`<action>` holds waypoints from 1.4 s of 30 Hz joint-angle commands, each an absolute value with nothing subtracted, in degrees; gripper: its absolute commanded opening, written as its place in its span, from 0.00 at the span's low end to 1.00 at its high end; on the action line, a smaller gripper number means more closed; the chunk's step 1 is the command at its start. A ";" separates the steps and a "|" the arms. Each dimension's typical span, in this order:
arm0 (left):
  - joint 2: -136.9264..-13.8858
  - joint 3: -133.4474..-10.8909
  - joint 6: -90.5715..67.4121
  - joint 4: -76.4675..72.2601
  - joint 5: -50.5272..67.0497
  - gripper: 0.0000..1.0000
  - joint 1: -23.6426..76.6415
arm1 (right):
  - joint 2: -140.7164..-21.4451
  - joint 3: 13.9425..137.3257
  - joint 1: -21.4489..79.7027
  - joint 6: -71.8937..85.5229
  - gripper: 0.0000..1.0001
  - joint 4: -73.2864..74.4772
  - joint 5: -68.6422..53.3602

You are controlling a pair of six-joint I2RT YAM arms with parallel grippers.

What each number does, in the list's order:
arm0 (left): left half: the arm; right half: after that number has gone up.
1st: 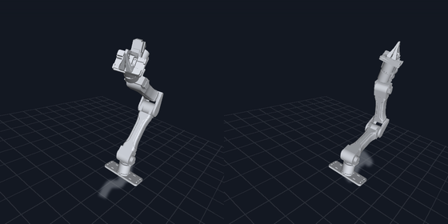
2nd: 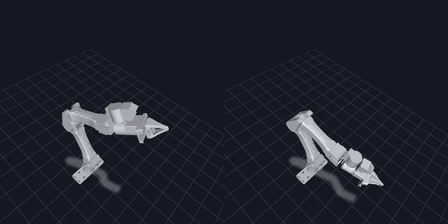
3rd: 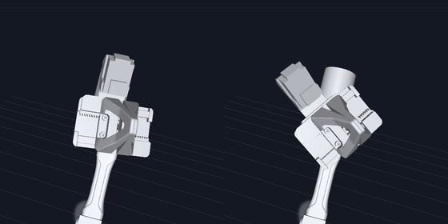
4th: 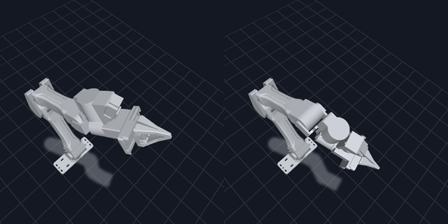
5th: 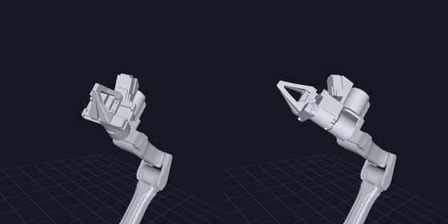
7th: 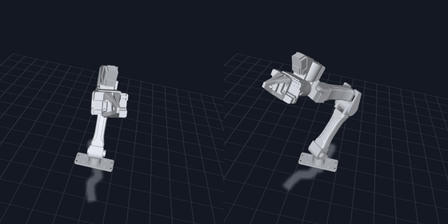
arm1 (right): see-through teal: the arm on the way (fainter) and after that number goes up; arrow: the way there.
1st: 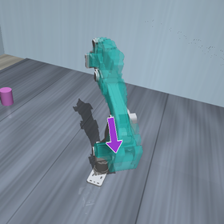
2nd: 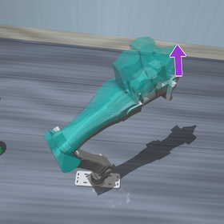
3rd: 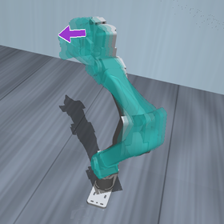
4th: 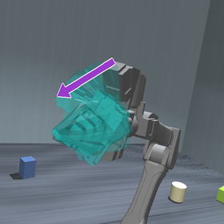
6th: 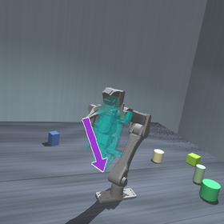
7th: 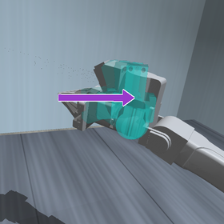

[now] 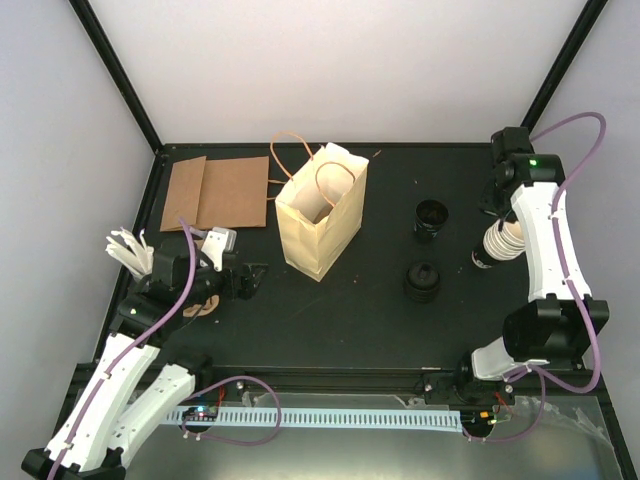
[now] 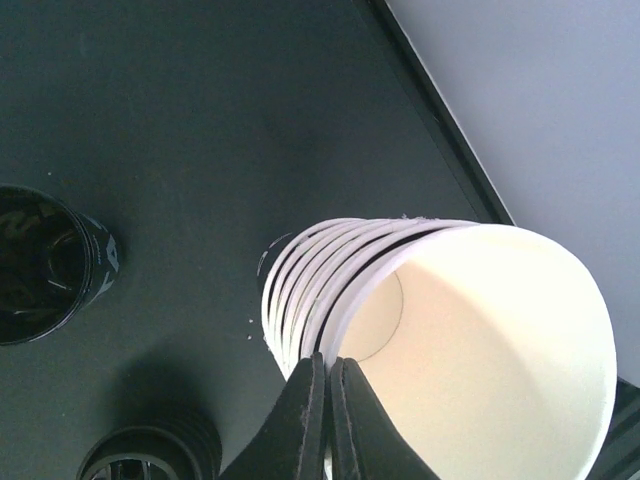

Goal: Pack the takeout coffee

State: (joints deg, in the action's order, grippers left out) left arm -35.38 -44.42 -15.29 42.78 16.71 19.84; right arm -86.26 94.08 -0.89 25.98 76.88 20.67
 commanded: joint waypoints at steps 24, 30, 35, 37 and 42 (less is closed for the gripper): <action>-35.14 -44.60 -15.03 41.85 16.61 0.99 19.56 | -91.34 98.31 8.74 32.44 0.01 84.32 36.08; -35.16 -44.54 -15.03 41.84 16.61 0.99 19.60 | -90.81 98.84 10.75 33.14 0.01 84.64 35.61; -35.20 -44.55 -15.02 41.92 16.76 0.99 19.59 | -92.07 101.03 11.03 34.52 0.01 86.87 37.70; -35.08 -44.56 -14.95 41.89 16.79 0.99 19.60 | -91.33 102.70 10.97 34.08 0.01 86.86 38.24; -35.16 -44.56 -14.99 41.87 16.79 0.99 19.60 | -89.67 107.73 11.01 32.22 0.01 87.08 38.23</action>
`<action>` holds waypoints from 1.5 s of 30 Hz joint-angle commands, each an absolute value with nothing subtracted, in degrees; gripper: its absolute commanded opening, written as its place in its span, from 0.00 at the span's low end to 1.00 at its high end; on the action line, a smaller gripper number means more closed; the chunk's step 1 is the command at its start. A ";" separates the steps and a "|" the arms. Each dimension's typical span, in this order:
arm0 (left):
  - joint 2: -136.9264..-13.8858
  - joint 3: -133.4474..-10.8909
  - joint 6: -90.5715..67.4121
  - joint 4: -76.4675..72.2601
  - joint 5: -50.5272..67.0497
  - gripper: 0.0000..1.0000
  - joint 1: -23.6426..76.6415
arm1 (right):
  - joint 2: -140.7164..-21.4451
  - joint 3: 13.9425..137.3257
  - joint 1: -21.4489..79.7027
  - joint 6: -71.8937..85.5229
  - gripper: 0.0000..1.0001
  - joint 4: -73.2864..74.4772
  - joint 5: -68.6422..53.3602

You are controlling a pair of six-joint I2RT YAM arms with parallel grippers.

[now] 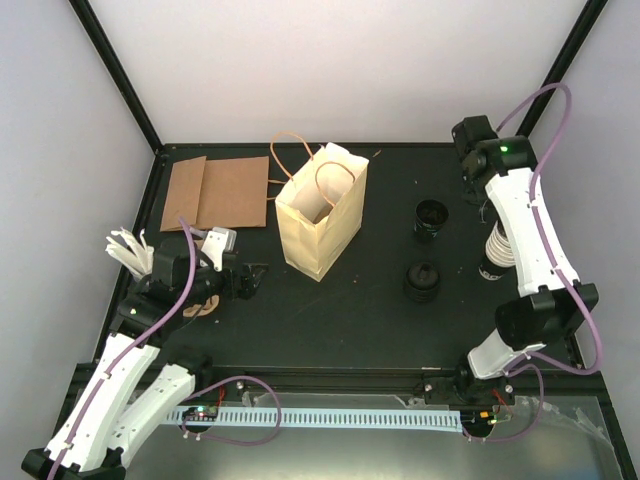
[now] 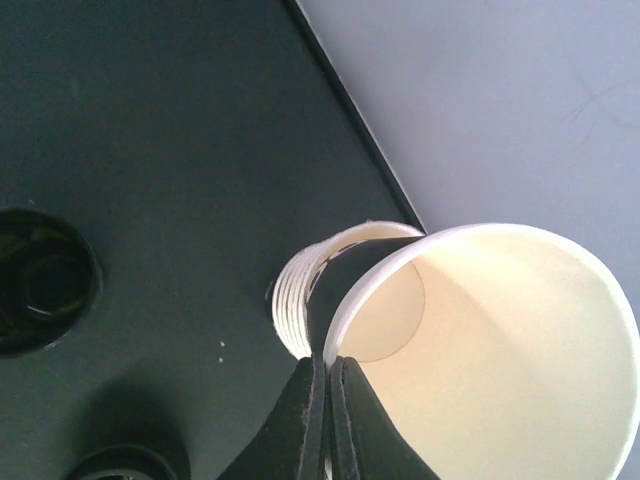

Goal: Pack the takeout coffee

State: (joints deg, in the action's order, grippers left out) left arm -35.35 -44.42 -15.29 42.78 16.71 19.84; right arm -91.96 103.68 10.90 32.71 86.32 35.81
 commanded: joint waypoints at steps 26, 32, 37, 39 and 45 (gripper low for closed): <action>-35.86 -44.63 -14.77 41.91 17.45 0.99 19.60 | -79.82 117.99 10.99 16.52 0.01 80.11 8.60; -35.93 -44.59 -14.71 41.85 17.67 0.99 19.60 | -72.27 103.11 12.66 18.06 0.01 71.73 -7.23; -36.21 -44.60 -14.68 41.91 17.66 0.99 19.60 | -65.51 87.04 21.15 19.68 0.02 67.59 -6.92; -36.21 -44.61 -14.66 41.77 17.75 0.99 19.60 | -63.44 80.38 25.50 20.82 0.02 65.50 -6.28; -36.30 -44.67 -14.59 41.71 17.79 0.99 19.58 | -61.78 67.28 38.07 26.35 0.02 58.91 -1.13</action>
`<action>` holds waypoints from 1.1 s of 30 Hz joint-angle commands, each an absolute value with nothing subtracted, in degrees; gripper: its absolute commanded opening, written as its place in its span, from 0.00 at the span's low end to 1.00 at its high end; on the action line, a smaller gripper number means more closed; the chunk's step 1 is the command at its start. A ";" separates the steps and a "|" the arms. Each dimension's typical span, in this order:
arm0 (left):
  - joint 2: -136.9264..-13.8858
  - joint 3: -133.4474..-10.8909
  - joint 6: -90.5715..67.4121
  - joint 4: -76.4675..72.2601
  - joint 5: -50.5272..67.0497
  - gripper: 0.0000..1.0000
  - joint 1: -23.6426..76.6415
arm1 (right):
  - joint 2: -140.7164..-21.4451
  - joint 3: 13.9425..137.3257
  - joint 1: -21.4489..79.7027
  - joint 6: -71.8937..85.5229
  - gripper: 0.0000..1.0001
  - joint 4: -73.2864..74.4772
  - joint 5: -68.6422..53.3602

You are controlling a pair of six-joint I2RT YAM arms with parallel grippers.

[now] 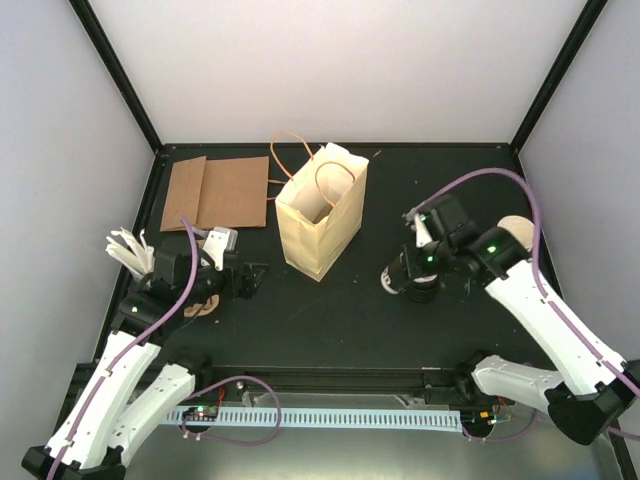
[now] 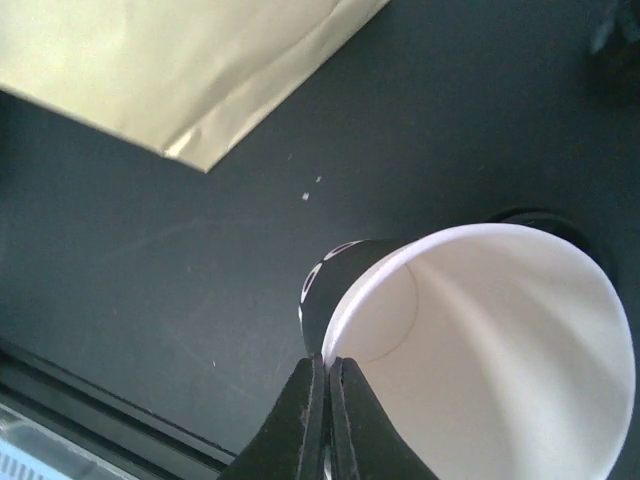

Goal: Pack the takeout coffee

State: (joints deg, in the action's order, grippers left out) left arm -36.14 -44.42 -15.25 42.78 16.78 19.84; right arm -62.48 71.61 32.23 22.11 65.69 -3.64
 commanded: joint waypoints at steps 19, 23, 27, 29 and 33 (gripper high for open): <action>-35.41 -44.65 -14.94 41.83 16.56 0.99 19.60 | -82.60 70.22 61.18 30.43 0.01 55.32 16.98; -35.59 -44.74 -14.94 41.82 16.65 0.99 19.60 | -83.92 70.48 62.08 30.69 0.02 54.93 17.03; -35.73 -44.74 -14.92 41.77 16.70 0.99 19.60 | -85.29 70.99 62.76 30.60 0.04 54.94 17.32; -35.61 -44.73 -14.94 41.80 16.70 0.99 19.59 | -86.00 71.18 63.12 30.58 0.04 55.13 17.79; -35.60 -44.74 -14.94 41.76 16.70 0.99 19.53 | -86.68 71.52 63.79 30.63 0.19 55.04 17.93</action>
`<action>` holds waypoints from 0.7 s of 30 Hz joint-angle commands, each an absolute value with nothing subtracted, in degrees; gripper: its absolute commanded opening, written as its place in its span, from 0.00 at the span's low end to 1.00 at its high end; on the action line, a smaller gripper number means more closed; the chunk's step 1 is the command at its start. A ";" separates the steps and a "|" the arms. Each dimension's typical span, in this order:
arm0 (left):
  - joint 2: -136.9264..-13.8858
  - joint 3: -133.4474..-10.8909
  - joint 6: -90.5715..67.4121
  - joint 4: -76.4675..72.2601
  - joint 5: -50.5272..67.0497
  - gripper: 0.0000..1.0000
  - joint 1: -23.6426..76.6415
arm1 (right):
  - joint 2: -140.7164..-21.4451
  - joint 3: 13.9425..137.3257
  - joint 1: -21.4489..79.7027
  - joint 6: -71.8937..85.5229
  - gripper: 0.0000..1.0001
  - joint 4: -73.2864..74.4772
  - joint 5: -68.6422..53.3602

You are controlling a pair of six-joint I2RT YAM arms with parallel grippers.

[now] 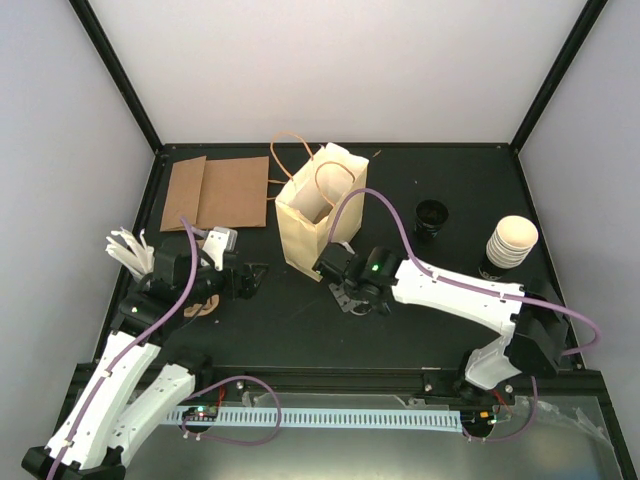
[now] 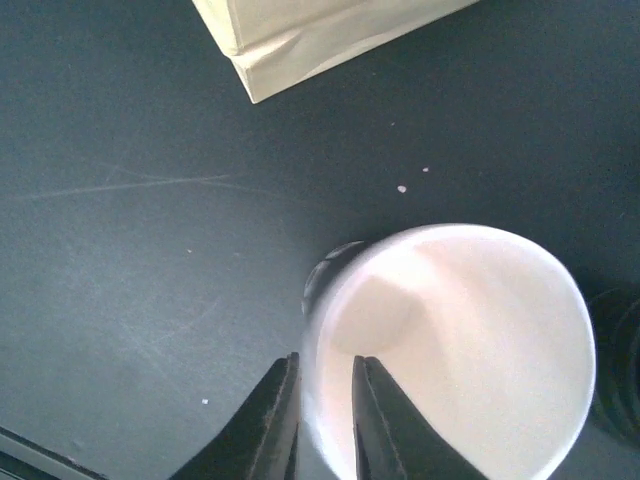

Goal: Pack the takeout coffee

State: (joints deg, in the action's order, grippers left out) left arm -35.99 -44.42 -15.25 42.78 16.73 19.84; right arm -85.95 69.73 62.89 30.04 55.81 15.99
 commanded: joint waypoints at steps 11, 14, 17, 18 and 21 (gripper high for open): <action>-35.71 -44.65 -14.85 41.68 16.87 0.99 19.60 | -81.86 73.50 64.25 31.08 0.60 55.61 19.17; -35.69 -44.70 -14.85 41.73 16.95 0.99 19.60 | -79.20 73.84 64.16 31.32 0.77 55.46 20.51; -35.60 -44.70 -14.77 41.62 17.05 0.99 19.60 | -76.71 74.26 63.76 33.17 1.00 56.71 24.81; -35.55 -44.68 -14.77 41.62 17.08 0.99 19.60 | -75.94 74.22 63.09 33.52 1.00 57.12 25.35; -35.45 -44.65 -14.77 41.59 17.14 0.99 19.60 | -74.09 73.26 58.33 35.31 1.00 58.84 25.28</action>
State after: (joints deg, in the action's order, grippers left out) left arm -35.99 -44.42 -15.25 42.78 16.75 19.84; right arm -76.38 72.90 62.76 32.21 56.47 21.41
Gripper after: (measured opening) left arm 0.989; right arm 0.999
